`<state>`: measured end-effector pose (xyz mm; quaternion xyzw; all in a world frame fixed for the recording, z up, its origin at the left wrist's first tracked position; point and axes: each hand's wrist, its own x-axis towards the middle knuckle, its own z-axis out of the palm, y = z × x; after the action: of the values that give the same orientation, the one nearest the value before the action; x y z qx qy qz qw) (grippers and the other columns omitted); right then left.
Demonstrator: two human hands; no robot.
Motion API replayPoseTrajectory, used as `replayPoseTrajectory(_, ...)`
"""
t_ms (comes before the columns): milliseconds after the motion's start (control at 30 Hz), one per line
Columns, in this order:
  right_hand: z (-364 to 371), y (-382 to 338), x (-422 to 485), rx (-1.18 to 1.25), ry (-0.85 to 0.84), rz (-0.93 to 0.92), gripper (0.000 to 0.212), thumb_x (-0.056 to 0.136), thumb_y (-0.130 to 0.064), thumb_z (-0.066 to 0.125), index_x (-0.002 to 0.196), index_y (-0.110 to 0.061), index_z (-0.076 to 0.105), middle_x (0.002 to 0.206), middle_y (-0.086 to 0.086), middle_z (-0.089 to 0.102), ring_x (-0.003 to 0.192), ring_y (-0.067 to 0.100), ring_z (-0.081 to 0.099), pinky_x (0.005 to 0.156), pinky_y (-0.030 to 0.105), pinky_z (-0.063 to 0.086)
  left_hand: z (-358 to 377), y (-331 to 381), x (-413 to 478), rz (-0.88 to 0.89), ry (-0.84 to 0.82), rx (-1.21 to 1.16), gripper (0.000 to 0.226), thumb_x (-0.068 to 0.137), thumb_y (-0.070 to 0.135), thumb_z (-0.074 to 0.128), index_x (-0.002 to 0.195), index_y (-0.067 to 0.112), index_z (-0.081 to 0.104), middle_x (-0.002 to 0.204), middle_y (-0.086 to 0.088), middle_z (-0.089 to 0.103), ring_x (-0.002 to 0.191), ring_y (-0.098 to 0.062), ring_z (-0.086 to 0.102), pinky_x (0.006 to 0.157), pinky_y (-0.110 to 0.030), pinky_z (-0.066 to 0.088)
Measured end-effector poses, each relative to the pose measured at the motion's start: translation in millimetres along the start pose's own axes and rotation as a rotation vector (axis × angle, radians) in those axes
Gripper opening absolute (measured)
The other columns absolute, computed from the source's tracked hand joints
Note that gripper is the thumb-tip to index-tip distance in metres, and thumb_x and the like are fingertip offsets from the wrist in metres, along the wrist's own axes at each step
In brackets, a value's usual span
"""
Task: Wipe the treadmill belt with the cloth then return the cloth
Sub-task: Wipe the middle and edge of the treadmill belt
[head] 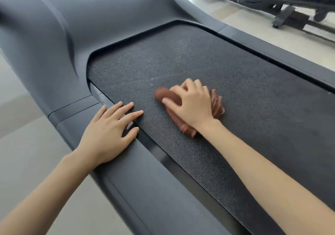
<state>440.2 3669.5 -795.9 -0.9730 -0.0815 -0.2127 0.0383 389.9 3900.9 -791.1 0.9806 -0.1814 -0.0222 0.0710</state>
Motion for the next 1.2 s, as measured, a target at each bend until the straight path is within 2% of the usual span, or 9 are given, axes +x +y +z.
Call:
replayPoseTrajectory(133, -24.4, 15.7, -53.9, 0.306, 0.001, -0.557, 0.035, 0.083, -0.057, 0.058, 0.095, -0.026, 0.069, 0.089, 0.001, 0.057, 0.081, 0.022, 0.048, 0.071, 0.033, 0.035, -2.1, -18.4, 15.2, 0.037, -0.004, -0.021, 0.059, 0.082, 0.057, 0.017, 0.140, 0.049, 0.022, 0.153, 0.018, 0.015, 0.143, -0.008, 0.009, 0.116, -0.032, 0.001)
replayPoseTrajectory(200, -24.4, 44.0, -46.0, 0.297, -0.023, -0.641, 0.034, 0.083, -0.053, 0.061, 0.095, -0.023, 0.071, 0.087, 0.002, 0.059, 0.078, 0.022, 0.050, 0.070, 0.032, 0.038, -3.7, -30.9, 25.4, 0.042, 0.014, -0.009, 0.050, 0.091, 0.054, 0.023, 0.141, 0.048, 0.022, 0.154, 0.016, 0.016, 0.143, -0.009, 0.010, 0.116, -0.031, 0.002)
replayPoseTrajectory(300, -8.4, 69.5, -0.2, 0.154, -0.011, -0.304, 0.040, 0.080, -0.055, 0.060, 0.098, -0.021, 0.071, 0.088, 0.004, 0.060, 0.083, 0.027, 0.055, 0.073, 0.036, 0.046, -4.4, -42.4, 37.1, 0.010, 0.034, -0.020, 0.049, 0.094, 0.046, 0.038, 0.142, 0.045, 0.024, 0.154, 0.014, 0.017, 0.143, -0.011, 0.010, 0.115, -0.031, 0.004)
replayPoseTrajectory(400, 17.9, 63.8, 51.3, -0.006, -0.030, 0.136, 0.044, 0.085, -0.058, 0.054, 0.109, -0.023, 0.065, 0.105, 0.007, 0.057, 0.102, 0.030, 0.050, 0.082, 0.039, 0.041, -1.2, -43.5, 38.5, -0.005, 0.044, -0.018, 0.049, 0.094, 0.052, 0.030, 0.142, 0.046, 0.022, 0.154, 0.015, 0.015, 0.143, -0.010, 0.008, 0.116, -0.032, 0.002)
replayPoseTrajectory(500, 36.3, 29.0, 84.9, -0.063, -0.020, 0.285, 0.048, 0.086, -0.063, 0.045, 0.113, -0.026, 0.061, 0.116, 0.008, 0.054, 0.110, 0.031, 0.045, 0.085, 0.041, 0.039, -0.8, -43.1, 41.4, 0.005, 0.046, -0.048, 0.055, 0.089, 0.058, 0.020, 0.142, 0.045, 0.023, 0.154, 0.015, 0.016, 0.143, -0.009, 0.008, 0.117, -0.032, 0.003)
replayPoseTrajectory(667, 34.4, -39.1, 67.2, 0.066, -0.012, -0.121, 0.044, 0.083, -0.063, 0.050, 0.105, -0.028, 0.064, 0.102, 0.003, 0.054, 0.098, 0.026, 0.048, 0.078, 0.038, 0.042, -3.0, -55.2, 50.0, 0.025, 0.037, -0.018, 0.052, 0.094, 0.055, 0.021, 0.144, 0.042, 0.018, 0.154, 0.017, 0.011, 0.143, -0.005, 0.004, 0.117, -0.032, 0.000)
replayPoseTrajectory(833, 8.5, 26.1, 31.0, 0.301, -0.064, -0.554, 0.036, 0.077, -0.054, 0.061, 0.096, -0.024, 0.071, 0.090, 0.001, 0.059, 0.084, 0.021, 0.053, 0.077, 0.032, 0.044, -12.5, -89.4, 49.8, -0.024, 0.044, -0.022, 0.076, 0.074, 0.068, 0.001, 0.144, 0.043, 0.019, 0.153, 0.020, 0.012, 0.142, -0.002, 0.005, 0.116, -0.029, -0.005)
replayPoseTrajectory(1067, 39.9, 68.6, 98.9, -0.057, -0.017, 0.340, 0.044, 0.084, -0.059, 0.054, 0.113, -0.027, 0.064, 0.110, 0.008, 0.056, 0.109, 0.032, 0.047, 0.086, 0.041, 0.040, -5.5, -89.9, 64.0, -0.052, 0.065, 0.018, 0.074, 0.079, 0.071, 0.000, 0.145, 0.042, 0.013, 0.154, 0.018, 0.008, 0.143, -0.005, 0.003, 0.117, -0.032, -0.006)
replayPoseTrajectory(1200, 50.4, -9.4, 99.3, -0.013, -0.015, 0.177, 0.043, 0.083, -0.062, 0.050, 0.108, -0.030, 0.063, 0.109, 0.006, 0.055, 0.105, 0.030, 0.046, 0.084, 0.040, 0.039, -3.3, -84.6, 85.3, -0.061, 0.084, -0.013, 0.057, 0.090, 0.059, 0.024, 0.145, 0.041, 0.019, 0.155, 0.016, 0.013, 0.143, -0.007, 0.007, 0.117, -0.035, -0.001)
